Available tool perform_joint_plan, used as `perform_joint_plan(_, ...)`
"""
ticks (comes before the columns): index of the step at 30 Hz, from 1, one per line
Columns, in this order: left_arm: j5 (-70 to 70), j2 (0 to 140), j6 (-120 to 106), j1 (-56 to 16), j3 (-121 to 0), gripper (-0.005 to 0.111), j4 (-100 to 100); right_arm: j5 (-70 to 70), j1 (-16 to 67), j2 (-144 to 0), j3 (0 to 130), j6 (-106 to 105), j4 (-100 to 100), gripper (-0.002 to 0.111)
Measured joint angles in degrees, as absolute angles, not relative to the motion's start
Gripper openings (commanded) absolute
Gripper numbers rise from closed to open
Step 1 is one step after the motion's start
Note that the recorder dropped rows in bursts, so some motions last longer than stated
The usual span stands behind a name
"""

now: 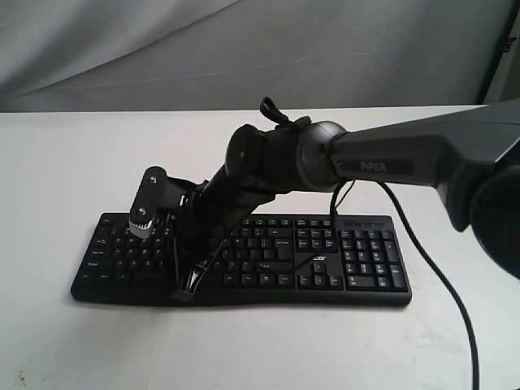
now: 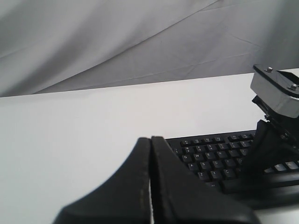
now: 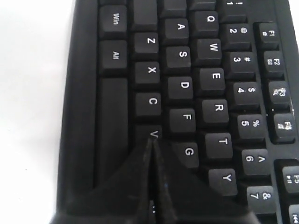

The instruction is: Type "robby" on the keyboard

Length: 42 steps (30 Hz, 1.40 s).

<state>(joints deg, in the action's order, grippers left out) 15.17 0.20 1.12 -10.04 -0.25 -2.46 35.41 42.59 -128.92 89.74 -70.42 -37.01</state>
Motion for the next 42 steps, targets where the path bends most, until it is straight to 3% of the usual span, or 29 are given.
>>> perform_joint_plan(42,15.2,0.2,1.1,-10.0,-0.2,0.000,-2.5,35.4,42.6,-129.0,89.8,-69.9,-36.7,0.000)
